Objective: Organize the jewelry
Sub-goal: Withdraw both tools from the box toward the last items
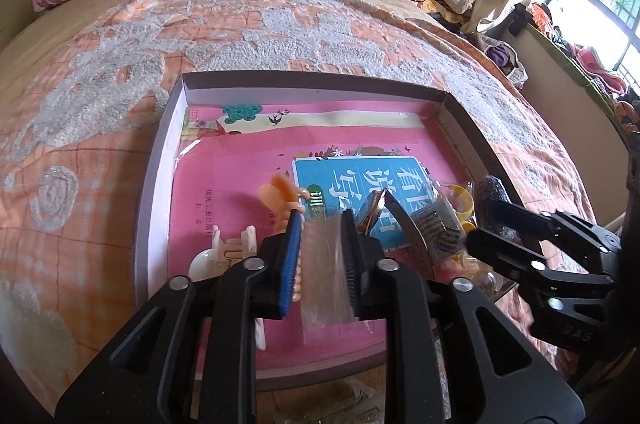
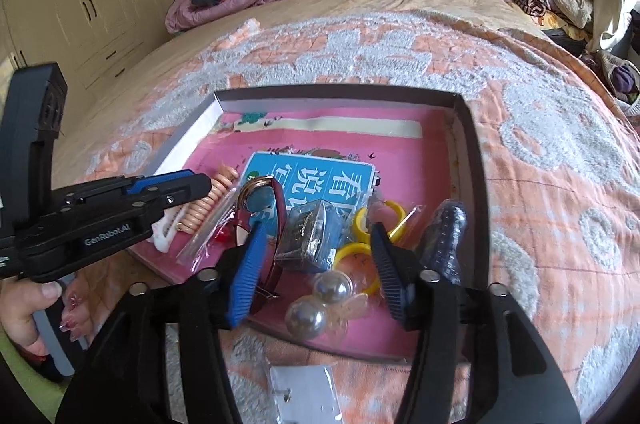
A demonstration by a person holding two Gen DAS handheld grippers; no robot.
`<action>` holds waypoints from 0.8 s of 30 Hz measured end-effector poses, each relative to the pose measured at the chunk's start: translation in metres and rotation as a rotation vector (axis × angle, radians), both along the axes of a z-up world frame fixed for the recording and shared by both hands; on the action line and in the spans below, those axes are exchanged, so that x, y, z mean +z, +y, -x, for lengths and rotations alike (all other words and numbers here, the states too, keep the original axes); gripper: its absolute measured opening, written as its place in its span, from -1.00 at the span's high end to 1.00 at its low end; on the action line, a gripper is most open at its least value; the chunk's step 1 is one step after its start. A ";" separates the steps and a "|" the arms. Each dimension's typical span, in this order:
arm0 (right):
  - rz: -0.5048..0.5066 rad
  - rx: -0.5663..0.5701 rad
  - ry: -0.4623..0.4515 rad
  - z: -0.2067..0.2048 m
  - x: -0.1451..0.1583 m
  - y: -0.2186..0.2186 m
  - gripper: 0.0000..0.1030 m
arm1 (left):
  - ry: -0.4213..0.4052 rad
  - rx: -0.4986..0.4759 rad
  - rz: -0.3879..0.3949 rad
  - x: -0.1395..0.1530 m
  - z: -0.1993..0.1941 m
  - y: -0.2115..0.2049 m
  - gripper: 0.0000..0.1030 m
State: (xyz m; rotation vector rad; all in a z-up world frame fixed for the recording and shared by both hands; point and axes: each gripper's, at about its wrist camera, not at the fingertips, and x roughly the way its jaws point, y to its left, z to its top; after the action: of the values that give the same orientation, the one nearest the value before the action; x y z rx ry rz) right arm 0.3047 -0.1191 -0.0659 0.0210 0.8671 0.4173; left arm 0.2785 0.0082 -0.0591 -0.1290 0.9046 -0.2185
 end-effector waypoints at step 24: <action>-0.089 -0.040 -0.179 0.087 0.083 -0.040 -0.65 | -0.179 0.077 -0.013 0.085 0.078 0.014 -0.79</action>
State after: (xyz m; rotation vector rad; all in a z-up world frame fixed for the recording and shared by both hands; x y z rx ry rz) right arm 0.2176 -0.1587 0.0176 0.0818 0.6706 0.4129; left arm 0.2001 0.0221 0.0261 -0.1296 0.7217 -0.1502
